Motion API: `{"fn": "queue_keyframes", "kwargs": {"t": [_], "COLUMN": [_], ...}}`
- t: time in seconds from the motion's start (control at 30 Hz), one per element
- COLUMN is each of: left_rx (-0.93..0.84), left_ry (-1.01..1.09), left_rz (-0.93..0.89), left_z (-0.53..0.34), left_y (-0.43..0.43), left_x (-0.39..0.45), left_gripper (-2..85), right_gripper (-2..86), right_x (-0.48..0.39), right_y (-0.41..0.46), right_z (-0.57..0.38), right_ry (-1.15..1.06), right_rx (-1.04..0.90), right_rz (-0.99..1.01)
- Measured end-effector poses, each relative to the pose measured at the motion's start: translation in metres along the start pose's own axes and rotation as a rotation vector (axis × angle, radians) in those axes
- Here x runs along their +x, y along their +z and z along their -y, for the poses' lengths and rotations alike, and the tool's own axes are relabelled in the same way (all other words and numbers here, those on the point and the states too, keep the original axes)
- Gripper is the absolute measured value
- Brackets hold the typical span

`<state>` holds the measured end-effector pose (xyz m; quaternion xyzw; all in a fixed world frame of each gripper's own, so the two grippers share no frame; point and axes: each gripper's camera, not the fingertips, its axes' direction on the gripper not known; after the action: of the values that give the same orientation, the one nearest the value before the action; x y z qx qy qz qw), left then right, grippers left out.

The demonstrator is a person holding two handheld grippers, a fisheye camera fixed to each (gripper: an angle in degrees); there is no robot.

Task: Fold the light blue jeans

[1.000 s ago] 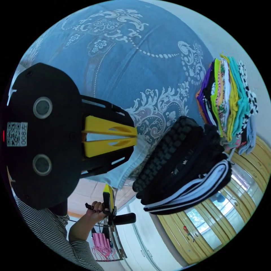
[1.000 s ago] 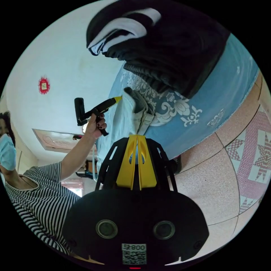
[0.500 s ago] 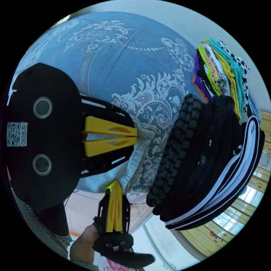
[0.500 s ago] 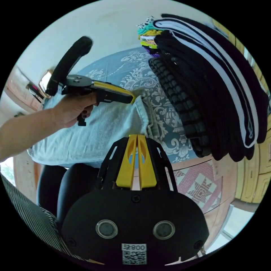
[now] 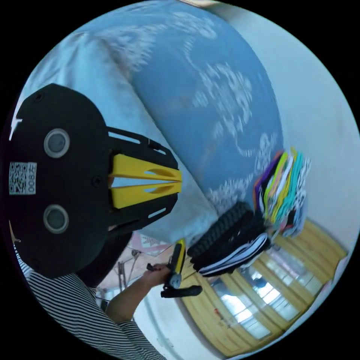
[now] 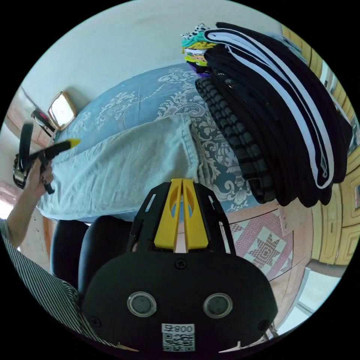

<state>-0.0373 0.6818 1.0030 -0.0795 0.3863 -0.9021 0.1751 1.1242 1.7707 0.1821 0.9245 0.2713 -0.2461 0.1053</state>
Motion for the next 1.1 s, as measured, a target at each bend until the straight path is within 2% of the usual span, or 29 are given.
{"fn": "queue_keyframes", "kwargs": {"t": [0.17, 0.27, 0.47, 0.7, 0.77, 0.9, 1.1], "left_rx": [0.049, 0.057, -0.048, 0.068, 0.089, 0.09, 0.197], "left_ry": [-0.417, -0.485, -0.539, -0.523, -0.533, -0.522, -0.368], "left_rz": [0.223, 0.327, 0.303, 0.278, 0.265, 0.255, 0.202], "left_z": [-0.16, -0.213, -0.275, -0.367, -0.394, -0.421, -0.424], "left_y": [-0.145, -0.197, -0.225, -0.276, -0.292, -0.314, -0.36], "left_x": [-0.151, -0.207, -0.288, -0.3, -0.306, -0.318, -0.335], "left_gripper": [4.8, 5.9, 1.1, 0.3, 0.4, 1.3, 6.5], "right_gripper": [0.1, 0.1, 0.5, 2.9, 3.9, 3.8, 3.1], "right_x": [-0.036, -0.089, -0.261, -0.452, -0.517, -0.58, -0.596], "right_y": [-0.006, 0.004, 0.075, 0.174, 0.218, 0.284, 0.287], "right_z": [0.02, 0.047, 0.125, 0.202, 0.211, 0.202, 0.162], "right_ry": [0.032, -0.063, -0.407, -0.687, -0.765, -0.82, -0.814], "right_rx": [0.062, 0.071, -0.02, -0.175, -0.273, -0.476, -0.346], "right_rz": [0.081, 0.168, 0.444, 0.731, 0.75, 0.702, 0.678]}}
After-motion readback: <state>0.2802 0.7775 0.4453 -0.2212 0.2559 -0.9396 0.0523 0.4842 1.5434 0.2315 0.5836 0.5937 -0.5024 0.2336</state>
